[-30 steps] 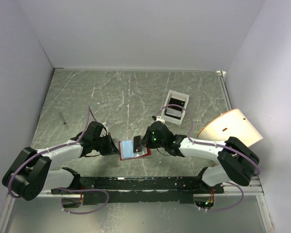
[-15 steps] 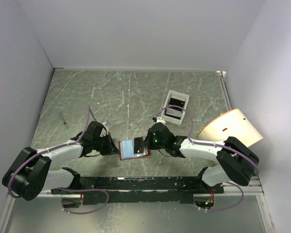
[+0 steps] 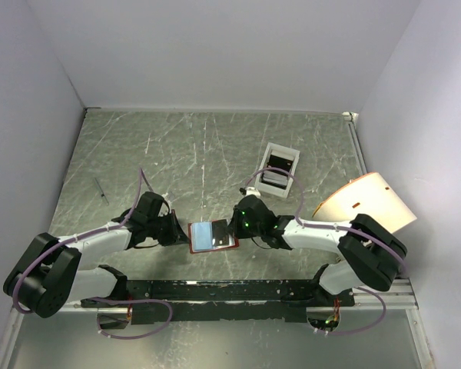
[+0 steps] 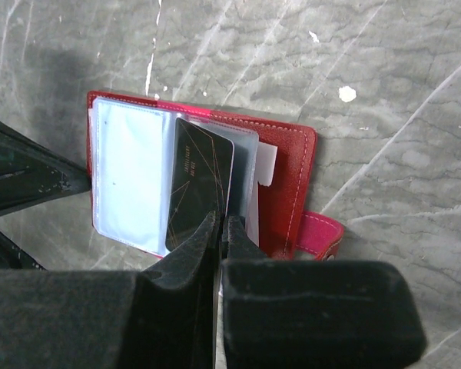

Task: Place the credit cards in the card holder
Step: Insert the credit card into the card holder.

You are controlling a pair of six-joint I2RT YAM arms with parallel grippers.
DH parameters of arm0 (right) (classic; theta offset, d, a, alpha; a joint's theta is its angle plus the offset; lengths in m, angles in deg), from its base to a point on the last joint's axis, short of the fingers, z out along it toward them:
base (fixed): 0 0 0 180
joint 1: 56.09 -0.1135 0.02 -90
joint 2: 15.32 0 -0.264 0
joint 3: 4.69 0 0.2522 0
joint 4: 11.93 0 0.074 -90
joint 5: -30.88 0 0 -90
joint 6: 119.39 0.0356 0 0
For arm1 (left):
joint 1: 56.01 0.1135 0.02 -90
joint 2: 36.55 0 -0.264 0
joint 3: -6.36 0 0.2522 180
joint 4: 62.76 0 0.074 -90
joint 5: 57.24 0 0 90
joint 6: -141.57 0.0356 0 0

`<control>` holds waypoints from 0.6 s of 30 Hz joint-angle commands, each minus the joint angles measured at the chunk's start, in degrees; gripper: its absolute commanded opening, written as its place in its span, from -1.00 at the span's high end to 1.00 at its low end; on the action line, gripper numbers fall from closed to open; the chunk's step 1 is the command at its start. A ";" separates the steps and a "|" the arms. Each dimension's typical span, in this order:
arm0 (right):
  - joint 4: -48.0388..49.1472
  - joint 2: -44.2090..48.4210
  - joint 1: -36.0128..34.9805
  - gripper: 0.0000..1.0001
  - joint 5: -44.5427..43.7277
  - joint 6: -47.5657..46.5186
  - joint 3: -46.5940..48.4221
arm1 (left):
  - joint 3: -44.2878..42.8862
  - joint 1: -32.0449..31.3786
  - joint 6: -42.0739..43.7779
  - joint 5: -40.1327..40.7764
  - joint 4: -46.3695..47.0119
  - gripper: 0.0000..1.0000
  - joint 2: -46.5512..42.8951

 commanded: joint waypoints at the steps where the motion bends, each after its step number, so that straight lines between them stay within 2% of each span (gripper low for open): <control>1: 0.13 -1.53 0.13 1.00 0.91 -1.60 -0.91 | 0.82 0.32 -0.49 -0.45 2.76 0.86 0.02; 18: 3.18 -3.83 0.14 1.00 3.01 0.26 -1.11 | 1.18 0.13 -0.84 -1.23 3.71 0.86 0.78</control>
